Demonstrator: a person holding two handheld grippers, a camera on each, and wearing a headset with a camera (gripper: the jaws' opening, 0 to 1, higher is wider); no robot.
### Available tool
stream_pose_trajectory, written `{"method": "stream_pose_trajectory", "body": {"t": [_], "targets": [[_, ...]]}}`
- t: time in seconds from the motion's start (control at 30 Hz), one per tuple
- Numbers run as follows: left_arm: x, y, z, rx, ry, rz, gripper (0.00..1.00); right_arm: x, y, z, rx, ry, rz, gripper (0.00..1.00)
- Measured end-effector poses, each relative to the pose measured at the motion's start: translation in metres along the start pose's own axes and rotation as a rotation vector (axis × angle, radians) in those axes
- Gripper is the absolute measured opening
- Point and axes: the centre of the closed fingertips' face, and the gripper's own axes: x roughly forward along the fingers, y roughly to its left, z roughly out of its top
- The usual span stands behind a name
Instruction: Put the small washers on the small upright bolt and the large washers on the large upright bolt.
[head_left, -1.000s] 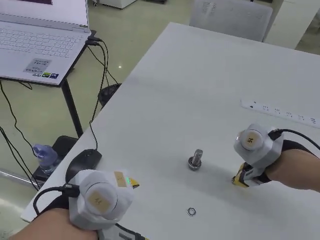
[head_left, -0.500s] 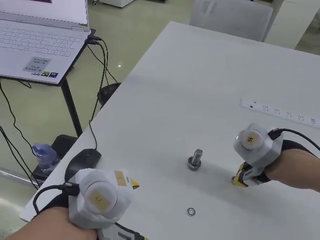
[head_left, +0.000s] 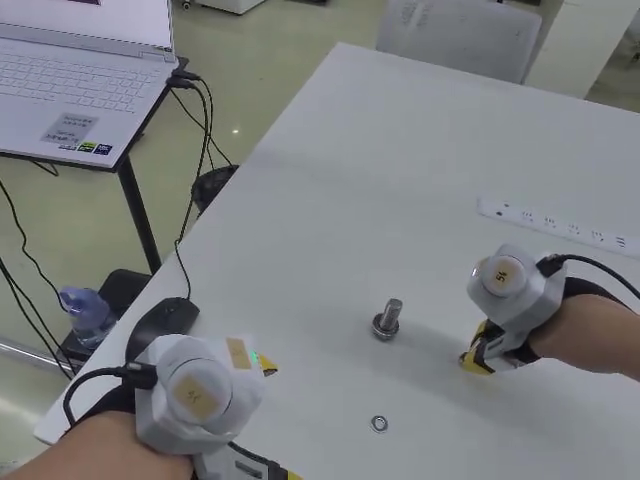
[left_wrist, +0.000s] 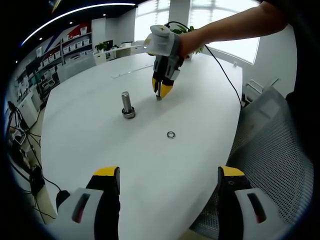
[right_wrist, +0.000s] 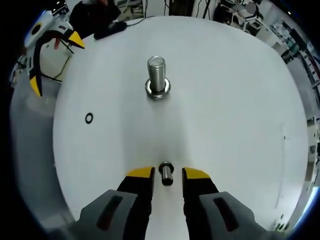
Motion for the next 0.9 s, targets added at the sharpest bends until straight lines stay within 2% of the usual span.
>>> {"method": "stream_pose_trajectory", "body": {"t": [0.07,0.3,0.57,0.9], "targets": [[0.000,0.001,0.002,-0.005,-0.007,0.004,0.80,-0.003,-0.003,0.002,-0.008,-0.010,-0.013,0.30],[0.000,-0.001,0.007,0.003,-0.021,-0.003,0.81,-0.009,0.000,0.011,-0.024,-0.034,0.006,0.32],[-0.001,-0.002,0.007,0.019,-0.016,0.000,0.80,-0.015,0.006,0.022,-0.047,-0.055,0.010,0.33],[-0.001,-0.004,0.011,0.025,-0.028,0.001,0.81,-0.025,0.024,0.040,-0.094,-0.083,0.019,0.33]]}}
